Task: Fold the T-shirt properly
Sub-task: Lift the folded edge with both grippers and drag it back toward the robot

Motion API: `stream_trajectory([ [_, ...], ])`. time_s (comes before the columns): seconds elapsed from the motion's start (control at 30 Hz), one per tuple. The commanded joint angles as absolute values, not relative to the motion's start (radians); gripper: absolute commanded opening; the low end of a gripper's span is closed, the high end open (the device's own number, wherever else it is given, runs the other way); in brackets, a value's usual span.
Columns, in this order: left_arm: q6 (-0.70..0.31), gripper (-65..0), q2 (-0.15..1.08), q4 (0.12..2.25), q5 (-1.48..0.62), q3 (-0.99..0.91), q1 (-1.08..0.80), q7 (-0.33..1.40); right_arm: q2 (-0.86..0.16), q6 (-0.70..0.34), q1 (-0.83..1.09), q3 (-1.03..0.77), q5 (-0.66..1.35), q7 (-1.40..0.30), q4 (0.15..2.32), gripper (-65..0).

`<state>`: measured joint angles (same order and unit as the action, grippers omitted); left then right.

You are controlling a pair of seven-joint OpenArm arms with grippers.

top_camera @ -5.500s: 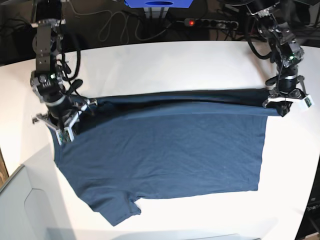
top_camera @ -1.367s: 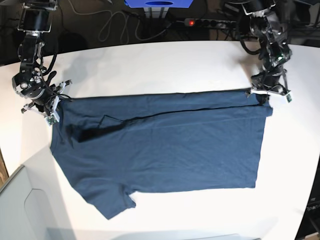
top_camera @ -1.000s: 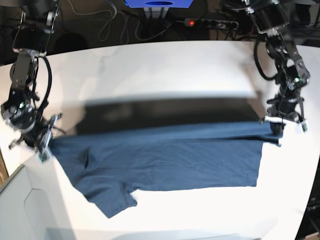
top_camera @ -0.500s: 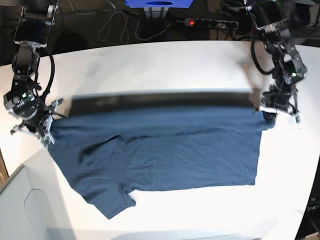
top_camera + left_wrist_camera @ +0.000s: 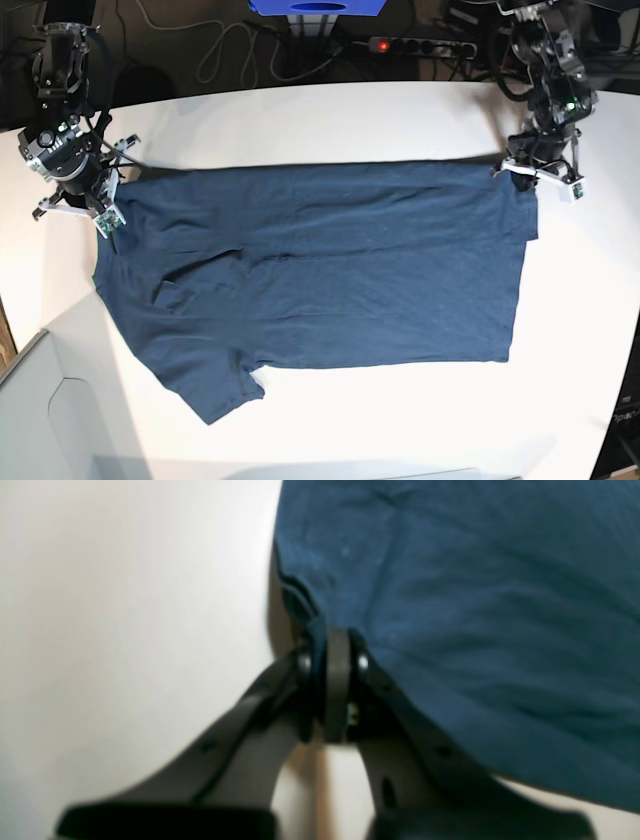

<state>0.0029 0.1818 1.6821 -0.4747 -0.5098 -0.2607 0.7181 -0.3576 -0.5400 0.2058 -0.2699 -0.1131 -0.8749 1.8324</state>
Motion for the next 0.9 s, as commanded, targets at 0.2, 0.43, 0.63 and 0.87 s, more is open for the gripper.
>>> stream_trajectory([
  [0.2, -0.002, -65.0, 0.183, 1.758, -0.484, -0.518, -0.397, 0.704, -0.375, -0.539, 0.275, -0.334, -0.114, -0.862, 1.856, -64.8],
  [0.43, -0.002, -65.0, 0.182, 1.756, -0.484, -0.518, -0.458, 0.704, -0.377, -0.539, 0.325, -0.334, -0.114, -0.862, 1.851, -64.6],
  [0.63, -0.002, -65.0, 0.182, 1.755, -0.484, -0.518, -0.460, 0.707, -0.381, -0.539, 0.325, -0.334, -0.116, -0.863, 1.851, -59.5],
  [0.87, -0.002, -65.0, 0.182, 1.758, -0.484, -0.518, -0.460, 0.713, -0.378, -0.627, 0.321, -0.446, -0.116, -0.865, 1.857, -33.1],
])
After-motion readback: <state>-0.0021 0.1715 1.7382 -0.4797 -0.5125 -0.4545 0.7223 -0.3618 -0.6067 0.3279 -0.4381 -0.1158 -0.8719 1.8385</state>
